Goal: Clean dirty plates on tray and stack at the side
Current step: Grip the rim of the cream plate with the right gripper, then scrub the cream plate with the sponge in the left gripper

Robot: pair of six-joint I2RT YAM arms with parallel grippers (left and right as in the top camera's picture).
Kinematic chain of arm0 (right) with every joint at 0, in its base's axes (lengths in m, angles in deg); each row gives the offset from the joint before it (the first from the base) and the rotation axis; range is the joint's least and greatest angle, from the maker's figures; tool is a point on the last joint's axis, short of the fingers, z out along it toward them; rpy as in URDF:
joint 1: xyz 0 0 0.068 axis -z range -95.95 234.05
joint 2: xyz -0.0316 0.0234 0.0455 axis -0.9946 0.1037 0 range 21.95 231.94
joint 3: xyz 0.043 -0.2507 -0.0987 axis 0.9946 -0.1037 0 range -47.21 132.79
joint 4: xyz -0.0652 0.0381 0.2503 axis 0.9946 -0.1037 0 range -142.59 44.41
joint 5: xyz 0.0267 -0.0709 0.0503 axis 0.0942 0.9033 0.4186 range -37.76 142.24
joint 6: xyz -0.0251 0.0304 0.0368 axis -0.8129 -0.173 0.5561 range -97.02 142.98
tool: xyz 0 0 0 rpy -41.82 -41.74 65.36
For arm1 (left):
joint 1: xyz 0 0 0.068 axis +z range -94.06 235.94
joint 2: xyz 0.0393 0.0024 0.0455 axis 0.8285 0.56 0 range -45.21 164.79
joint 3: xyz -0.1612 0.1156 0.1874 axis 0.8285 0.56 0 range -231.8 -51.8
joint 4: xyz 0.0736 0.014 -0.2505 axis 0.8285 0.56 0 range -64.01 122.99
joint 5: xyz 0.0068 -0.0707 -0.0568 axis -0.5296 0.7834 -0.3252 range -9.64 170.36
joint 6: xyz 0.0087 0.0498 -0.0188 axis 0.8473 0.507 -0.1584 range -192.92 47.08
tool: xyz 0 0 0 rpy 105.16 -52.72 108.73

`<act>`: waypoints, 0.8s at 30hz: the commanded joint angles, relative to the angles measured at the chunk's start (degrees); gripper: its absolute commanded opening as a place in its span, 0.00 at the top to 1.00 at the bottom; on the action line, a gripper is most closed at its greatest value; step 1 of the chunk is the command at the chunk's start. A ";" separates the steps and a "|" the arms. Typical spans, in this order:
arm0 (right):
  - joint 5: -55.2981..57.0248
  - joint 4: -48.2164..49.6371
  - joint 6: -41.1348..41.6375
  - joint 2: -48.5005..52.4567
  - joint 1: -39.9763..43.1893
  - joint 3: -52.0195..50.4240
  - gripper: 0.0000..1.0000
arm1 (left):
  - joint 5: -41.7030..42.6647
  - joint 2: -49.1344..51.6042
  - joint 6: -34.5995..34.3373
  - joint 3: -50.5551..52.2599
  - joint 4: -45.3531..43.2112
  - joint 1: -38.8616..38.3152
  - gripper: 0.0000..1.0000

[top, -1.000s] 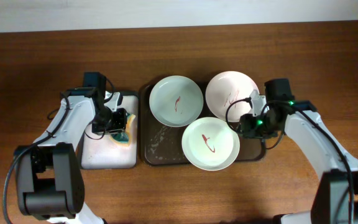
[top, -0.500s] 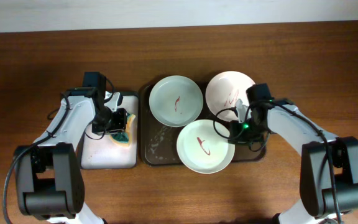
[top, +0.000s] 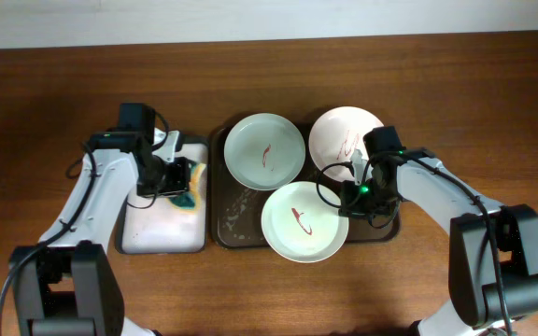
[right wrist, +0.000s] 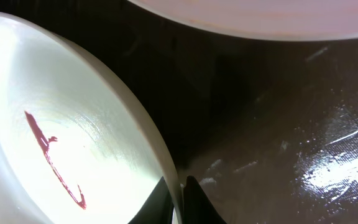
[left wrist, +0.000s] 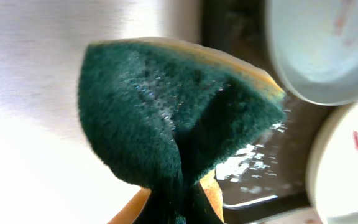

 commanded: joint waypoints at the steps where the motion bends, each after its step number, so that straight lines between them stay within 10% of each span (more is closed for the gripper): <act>1: -0.90 0.22 0.52 0.24 -0.31 1.11 0.90 | 9.55 -2.25 -3.82 -1.27 -1.79 -6.99 1.00; 13: -0.87 0.20 0.50 0.24 -0.31 1.11 0.89 | -0.46 0.90 -47.45 -1.25 -12.74 -33.27 1.00; 24: -0.87 0.22 0.50 0.24 -0.31 1.11 0.89 | -8.41 9.68 -52.15 -1.25 -19.50 -43.32 1.00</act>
